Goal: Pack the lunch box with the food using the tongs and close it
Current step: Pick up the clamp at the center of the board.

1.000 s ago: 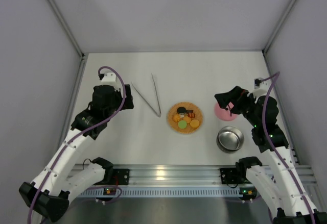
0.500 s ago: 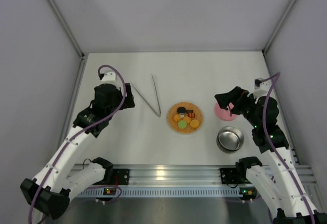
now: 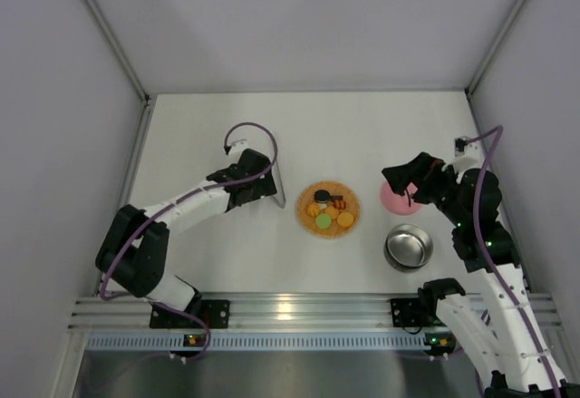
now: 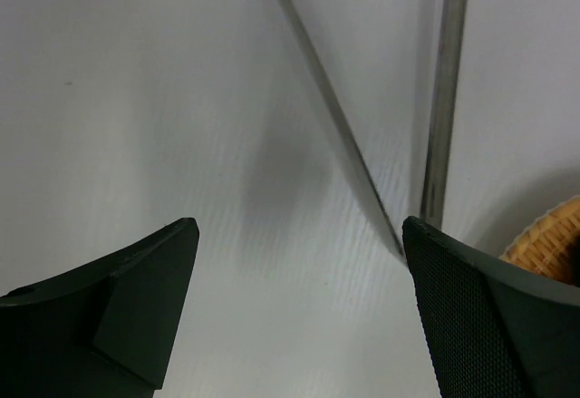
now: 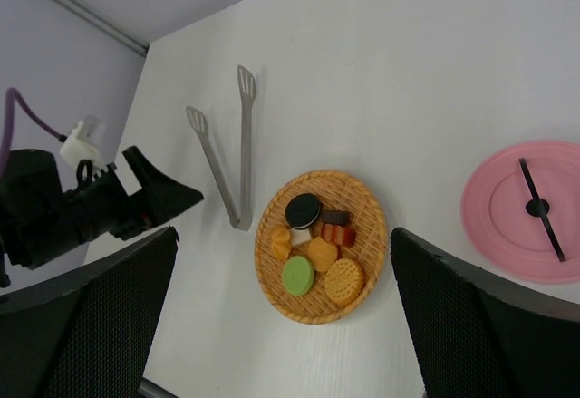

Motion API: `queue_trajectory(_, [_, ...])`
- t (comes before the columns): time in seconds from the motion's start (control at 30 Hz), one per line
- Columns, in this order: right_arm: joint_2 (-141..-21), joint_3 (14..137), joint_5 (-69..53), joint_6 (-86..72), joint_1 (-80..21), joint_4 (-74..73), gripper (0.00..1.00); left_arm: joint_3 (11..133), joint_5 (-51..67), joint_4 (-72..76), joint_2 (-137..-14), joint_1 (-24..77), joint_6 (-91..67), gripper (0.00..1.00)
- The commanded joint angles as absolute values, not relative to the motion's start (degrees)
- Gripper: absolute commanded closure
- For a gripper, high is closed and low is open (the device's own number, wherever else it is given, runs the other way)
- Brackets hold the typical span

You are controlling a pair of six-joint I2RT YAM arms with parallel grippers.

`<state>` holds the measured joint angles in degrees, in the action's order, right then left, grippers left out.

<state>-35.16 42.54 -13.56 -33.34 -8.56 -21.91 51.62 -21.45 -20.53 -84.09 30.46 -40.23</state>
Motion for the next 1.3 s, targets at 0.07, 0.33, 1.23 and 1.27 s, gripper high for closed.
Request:
queue_trajectory(0.07, [-33.75, 46.32, -13.45, -31.9, -7.56, -25.58, 0.01, 59.83, -27.59, -12.74, -91.13, 35.41, -46.93, 0.01])
queue_trajectory(0.33, [-33.4, 48.51, -13.45, -30.33, -7.56, -28.65, 0.0, 65.56, -33.74, -14.75, -101.32, 37.44, -56.51, 0.01])
queue_trajectory(1.23, [-34.37, 49.66, -12.74, -27.6, -7.56, -32.43, 0.0, 69.61, -39.2, -20.48, -110.92, 37.62, -60.47, 0.02])
queue_trajectory(1.27, [-34.28, 49.57, -12.66, -27.51, -7.56, -32.43, 0.0, 69.61, -38.5, -19.96, -111.09, 37.53, -59.69, 0.02])
